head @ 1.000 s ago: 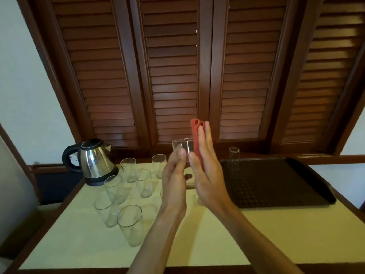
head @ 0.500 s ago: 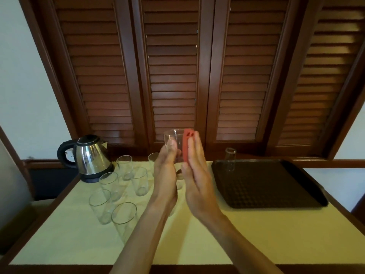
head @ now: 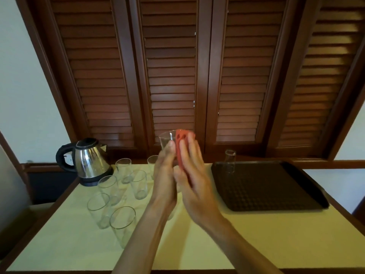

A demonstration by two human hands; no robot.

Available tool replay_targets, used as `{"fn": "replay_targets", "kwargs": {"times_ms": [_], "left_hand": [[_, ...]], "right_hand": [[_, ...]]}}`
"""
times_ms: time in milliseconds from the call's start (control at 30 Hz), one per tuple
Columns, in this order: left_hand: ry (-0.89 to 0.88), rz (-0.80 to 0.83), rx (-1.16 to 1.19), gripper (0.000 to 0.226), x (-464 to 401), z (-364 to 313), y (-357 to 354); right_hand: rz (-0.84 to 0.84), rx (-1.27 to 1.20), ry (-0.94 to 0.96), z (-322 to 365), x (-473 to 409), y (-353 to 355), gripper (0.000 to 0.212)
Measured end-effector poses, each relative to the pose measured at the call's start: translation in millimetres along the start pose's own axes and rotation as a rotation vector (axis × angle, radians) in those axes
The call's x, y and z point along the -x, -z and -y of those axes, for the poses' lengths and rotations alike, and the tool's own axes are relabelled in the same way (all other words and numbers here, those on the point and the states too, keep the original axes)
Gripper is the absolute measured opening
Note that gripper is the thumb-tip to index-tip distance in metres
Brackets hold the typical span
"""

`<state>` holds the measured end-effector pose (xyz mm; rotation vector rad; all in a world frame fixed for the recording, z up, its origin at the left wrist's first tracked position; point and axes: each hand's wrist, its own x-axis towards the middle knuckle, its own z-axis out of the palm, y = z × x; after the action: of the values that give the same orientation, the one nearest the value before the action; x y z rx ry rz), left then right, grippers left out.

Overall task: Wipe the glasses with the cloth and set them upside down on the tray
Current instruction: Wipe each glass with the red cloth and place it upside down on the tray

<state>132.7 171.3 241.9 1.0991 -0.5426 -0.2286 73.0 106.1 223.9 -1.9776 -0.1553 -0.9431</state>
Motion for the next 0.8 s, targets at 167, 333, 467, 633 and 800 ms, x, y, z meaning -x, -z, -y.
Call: {"fn": "replay_targets", "kwargs": {"times_ms": [167,333,467,633,800], "left_hand": [[-0.009,0.022,-0.117,0.046,10,7,-6],[-0.037,-0.105,-0.036,0.061,-7,1,2],[0.002,-0.050,-0.079,0.056,3,13,-5],[-0.018,-0.130,0.036,0.050,-8,8,-3],[0.019,-0.058,-0.135,0.042,3,18,-15]], "right_hand": [[-0.081,-0.165,-0.113,-8,-20,16,0.060],[0.016,-0.024,0.000,-8,7,0,0.061],[-0.121,-0.116,-0.085,-14,-21,15,0.059],[-0.016,0.128,0.052,-8,1,0,0.057],[-0.164,0.070,-0.050,-18,-32,21,0.060]]}}
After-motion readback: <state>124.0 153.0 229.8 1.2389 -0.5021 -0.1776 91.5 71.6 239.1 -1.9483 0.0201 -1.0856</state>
